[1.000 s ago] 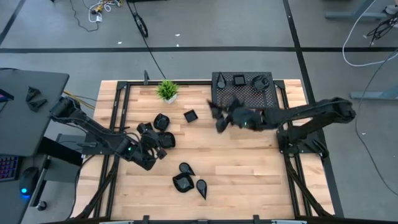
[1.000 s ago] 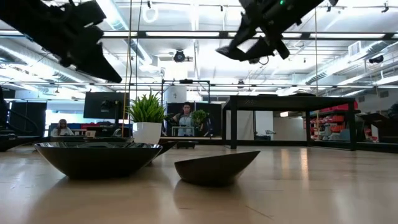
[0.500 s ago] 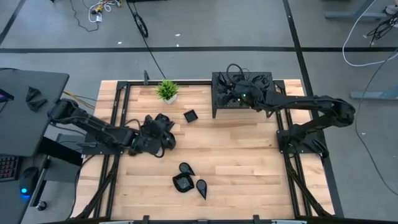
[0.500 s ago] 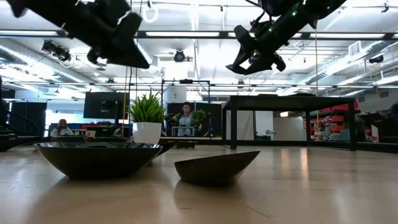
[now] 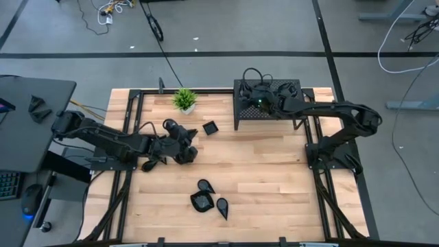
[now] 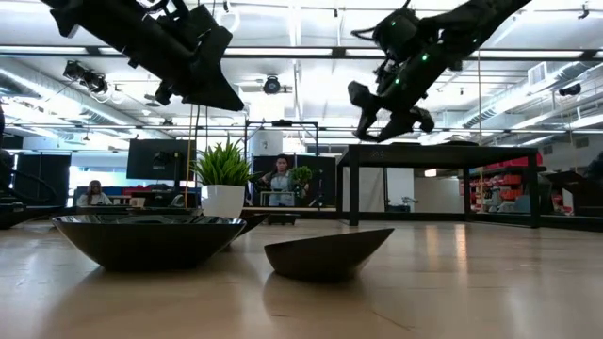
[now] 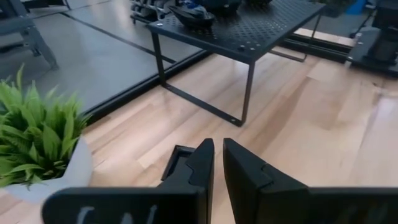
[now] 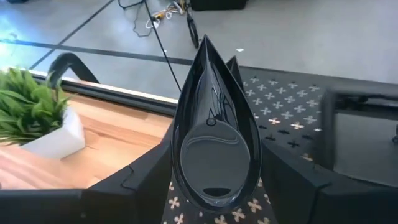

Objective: Pick & Place Mini shaped plates
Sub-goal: Stack the black drop-shaped plate on top of the black drop-shaped plate on the shelf

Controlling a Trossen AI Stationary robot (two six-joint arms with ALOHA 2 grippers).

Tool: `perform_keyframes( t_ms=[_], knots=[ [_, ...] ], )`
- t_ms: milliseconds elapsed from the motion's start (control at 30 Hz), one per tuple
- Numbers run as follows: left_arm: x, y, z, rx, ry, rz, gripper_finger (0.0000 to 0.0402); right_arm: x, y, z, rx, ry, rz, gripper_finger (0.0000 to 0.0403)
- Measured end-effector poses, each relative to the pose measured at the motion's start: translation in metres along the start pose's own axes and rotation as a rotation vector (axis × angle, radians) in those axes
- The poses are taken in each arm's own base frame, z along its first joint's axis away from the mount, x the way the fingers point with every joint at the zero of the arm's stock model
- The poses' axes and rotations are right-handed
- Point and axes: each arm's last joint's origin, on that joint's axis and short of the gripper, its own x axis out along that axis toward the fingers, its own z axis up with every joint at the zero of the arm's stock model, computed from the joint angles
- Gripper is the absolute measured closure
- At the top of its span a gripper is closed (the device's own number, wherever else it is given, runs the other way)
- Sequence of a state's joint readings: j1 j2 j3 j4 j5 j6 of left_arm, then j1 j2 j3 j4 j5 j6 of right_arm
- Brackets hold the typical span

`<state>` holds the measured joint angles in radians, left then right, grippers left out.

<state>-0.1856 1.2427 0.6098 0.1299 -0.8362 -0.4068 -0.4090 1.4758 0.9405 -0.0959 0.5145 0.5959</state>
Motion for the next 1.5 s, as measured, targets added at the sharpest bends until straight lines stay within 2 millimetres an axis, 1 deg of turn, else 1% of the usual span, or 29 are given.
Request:
perform_keyframes(
  t_ms=[133,567,867,1200,1333,1500],
  knots=[
    [0.0,0.0,0.0,0.0,0.001,-0.003,0.0363,0.008,0.001,-0.003,0.03,0.002,0.004,0.0172],
    [0.0,0.0,0.0,0.0,0.001,-0.005,0.0363,0.008,0.005,0.005,0.061,-0.066,0.048,0.0172],
    [0.0,0.0,0.0,0.001,0.001,-0.005,0.0363,0.008,0.005,0.004,0.081,-0.062,0.045,0.0172],
    [0.0,0.0,0.0,0.001,0.001,-0.005,0.0363,0.01,0.001,0.004,0.093,-0.048,0.021,0.014],
    [0.0,0.0,0.0,0.001,0.001,-0.005,0.0363,0.012,-0.002,0.006,0.124,-0.051,0.012,0.0136],
    [0.0,0.0,0.0,0.002,0.001,-0.005,0.0363,0.016,-0.002,0.004,0.123,-0.047,0.008,0.0135]
  ],
)
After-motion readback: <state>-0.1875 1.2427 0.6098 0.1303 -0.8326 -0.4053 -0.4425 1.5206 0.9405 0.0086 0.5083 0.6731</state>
